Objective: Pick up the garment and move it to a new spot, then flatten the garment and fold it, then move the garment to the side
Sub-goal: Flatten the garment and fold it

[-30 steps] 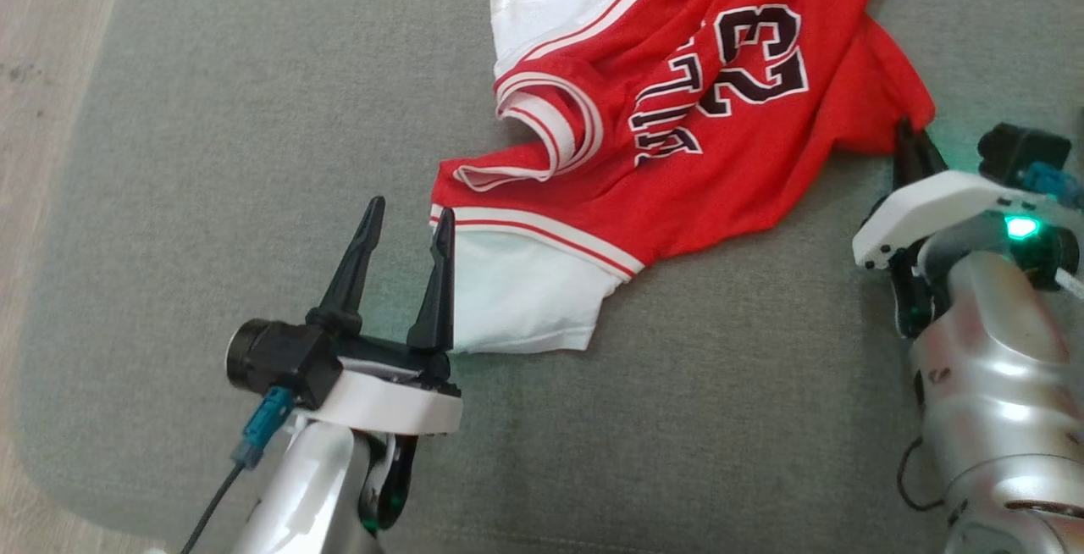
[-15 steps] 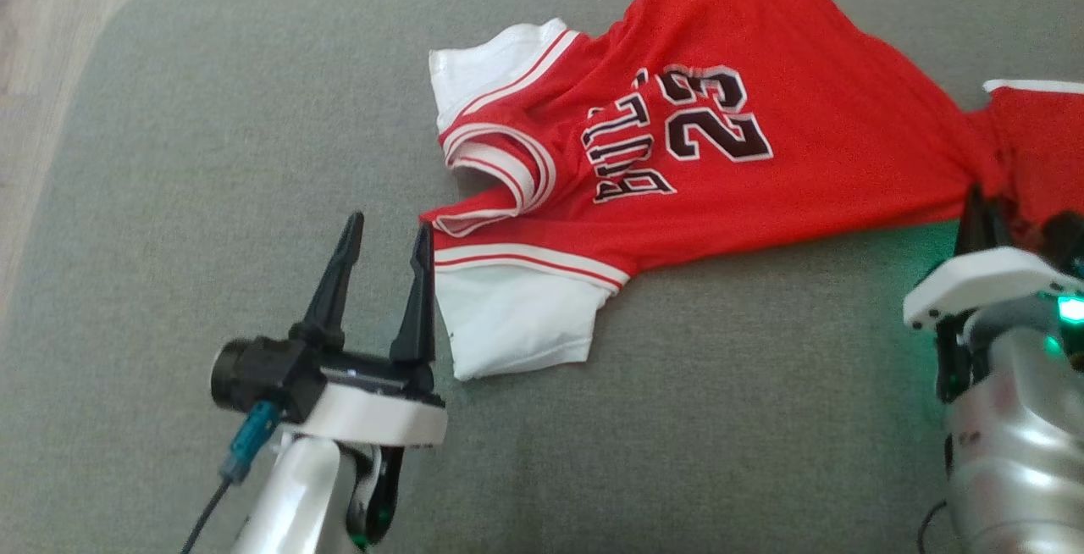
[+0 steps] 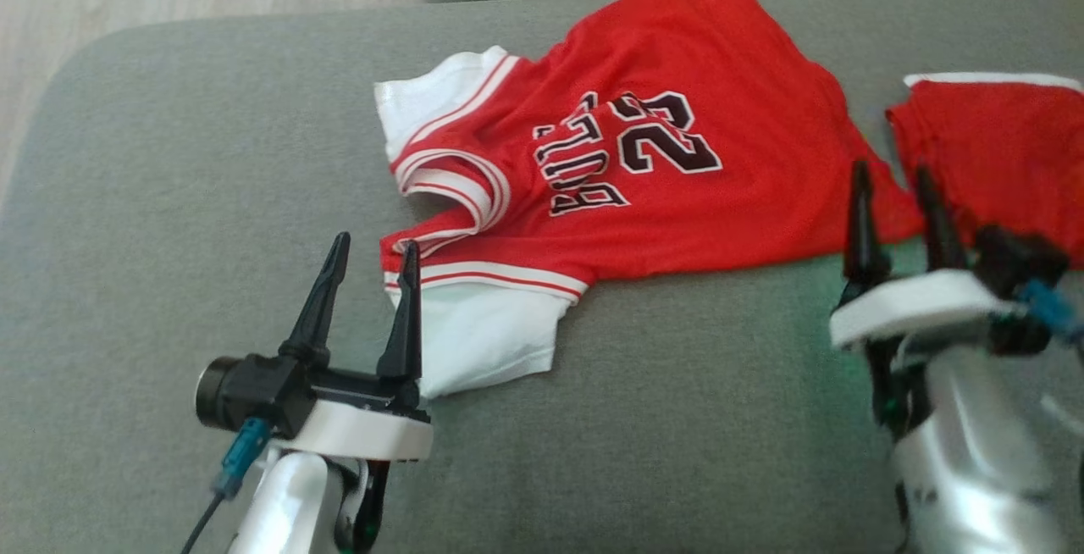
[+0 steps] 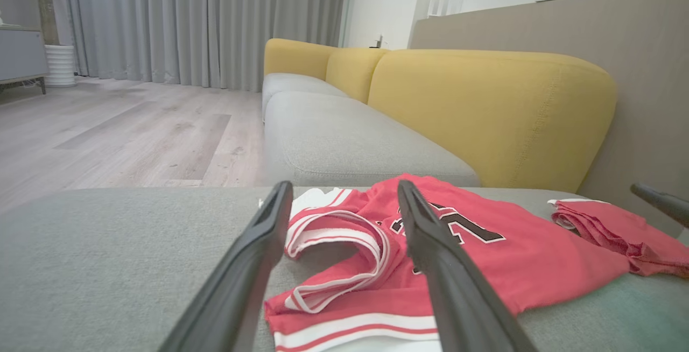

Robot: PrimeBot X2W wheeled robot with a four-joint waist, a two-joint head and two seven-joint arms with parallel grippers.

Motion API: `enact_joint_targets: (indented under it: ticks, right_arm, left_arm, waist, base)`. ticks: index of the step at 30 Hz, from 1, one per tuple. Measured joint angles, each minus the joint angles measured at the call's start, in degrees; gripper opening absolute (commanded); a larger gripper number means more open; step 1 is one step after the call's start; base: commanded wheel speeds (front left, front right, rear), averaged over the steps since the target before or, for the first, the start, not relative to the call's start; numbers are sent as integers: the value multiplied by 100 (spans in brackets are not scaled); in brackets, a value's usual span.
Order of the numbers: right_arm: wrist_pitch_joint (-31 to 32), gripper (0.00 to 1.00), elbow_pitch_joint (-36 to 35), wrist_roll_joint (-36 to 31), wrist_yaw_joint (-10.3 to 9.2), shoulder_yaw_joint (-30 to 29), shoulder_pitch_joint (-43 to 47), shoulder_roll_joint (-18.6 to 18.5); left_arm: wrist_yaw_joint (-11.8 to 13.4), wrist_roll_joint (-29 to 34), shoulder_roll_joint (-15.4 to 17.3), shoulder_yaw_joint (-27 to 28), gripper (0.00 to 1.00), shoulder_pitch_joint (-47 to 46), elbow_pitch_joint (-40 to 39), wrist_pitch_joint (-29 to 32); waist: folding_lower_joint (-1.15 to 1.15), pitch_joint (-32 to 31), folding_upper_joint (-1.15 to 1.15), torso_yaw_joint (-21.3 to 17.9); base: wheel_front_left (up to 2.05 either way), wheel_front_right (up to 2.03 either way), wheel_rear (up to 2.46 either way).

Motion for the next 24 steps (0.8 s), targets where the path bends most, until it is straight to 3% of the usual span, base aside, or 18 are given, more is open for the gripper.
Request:
enact_joint_targets:
  ticks: [5, 8, 9, 13, 20, 24]
  right_arm:
    - [-5, 100, -1174, 367, 0, 713, 1042, 4]
    - [-9, 100, -1669, 512, 0, 861, 1332, 19]
    - [-10, 100, -1898, 526, 0, 911, 1361, 19]
    - [-14, 100, -2176, 545, 0, 968, 1359, 19]
    - [-14, 100, -2503, 570, 0, 1109, 1285, 20]
    - [-15, 100, -2780, 703, 0, 1189, 1218, 21]
  left_arm:
    - [-121, 144, 68, 92, 100, -74, 32, 1]
    - [-232, 148, 308, 45, 100, -397, 122, 1]
    - [-293, 145, 599, -99, 100, -801, 222, 160]
    - [-302, -256, 1263, -616, 100, -1858, 419, 1017]
    - [-346, -1862, 2654, -2202, 100, -3462, 699, 2552]
    - [-346, -2713, 3221, -2949, 100, -3965, 899, 3153]
  waist:
    - [0, 115, 0, -219]
    - [0, 233, 0, -366]
    - [1, 331, 0, -455]
    - [1, 561, 0, -611]
    - [2, 1060, 0, -894]
    - [2, 1340, 0, -1082]
  base:
    - [0, 0, 0]
    - [0, 0, 0]
    - [0, 0, 0]
    - [0, 0, 0]
    - [0, 0, 0]
    - [0, 0, 0]
